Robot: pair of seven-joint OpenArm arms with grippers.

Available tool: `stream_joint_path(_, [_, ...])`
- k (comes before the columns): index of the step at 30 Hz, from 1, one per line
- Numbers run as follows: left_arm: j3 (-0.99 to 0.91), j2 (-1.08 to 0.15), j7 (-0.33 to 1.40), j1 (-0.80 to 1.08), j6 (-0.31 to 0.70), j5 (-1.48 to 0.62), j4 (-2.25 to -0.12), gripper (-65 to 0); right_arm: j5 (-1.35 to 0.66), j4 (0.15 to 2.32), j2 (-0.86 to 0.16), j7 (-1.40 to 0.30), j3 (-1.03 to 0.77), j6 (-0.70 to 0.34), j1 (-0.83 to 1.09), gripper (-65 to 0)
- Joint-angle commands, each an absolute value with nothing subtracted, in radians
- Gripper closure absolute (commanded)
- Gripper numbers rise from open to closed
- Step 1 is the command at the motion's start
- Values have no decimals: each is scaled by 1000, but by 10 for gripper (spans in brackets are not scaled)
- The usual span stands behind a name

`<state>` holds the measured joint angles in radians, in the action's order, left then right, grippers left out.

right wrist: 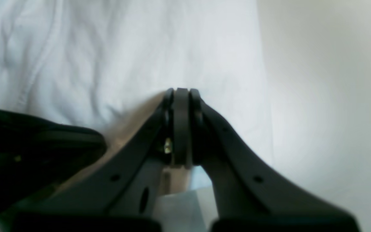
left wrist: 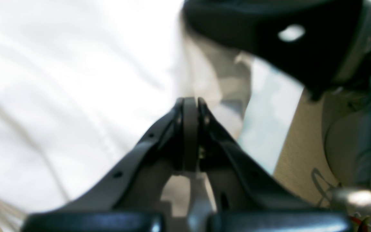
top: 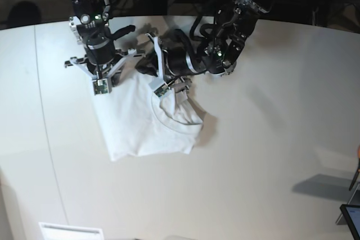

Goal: Fold the T-shirt properly
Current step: 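Smooth the collar side of the bundle with the left gripper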

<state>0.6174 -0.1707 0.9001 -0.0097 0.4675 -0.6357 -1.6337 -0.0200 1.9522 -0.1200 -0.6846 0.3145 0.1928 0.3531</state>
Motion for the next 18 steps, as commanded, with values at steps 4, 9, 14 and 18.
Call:
stream_joint_path(4, [611,-211,892,-8,458,-545,-1644,0,-15,1966,-120,-662,309,194,346,-16])
stream_joint_path(9, [608,-219,892,-5,455,-478,-1644,0,-15,1971,-130,-661,303,194,341,-16])
stream_joint_path(14, [504,-209,897,21,455,-481,-1756,0,-15,1986,-131,-550,213,193,343,-16])
stream_joint_path(18, [420,-214,901,93,456,-481,-1905,0,-13,1982,-157,-605,124,189,326,-16])
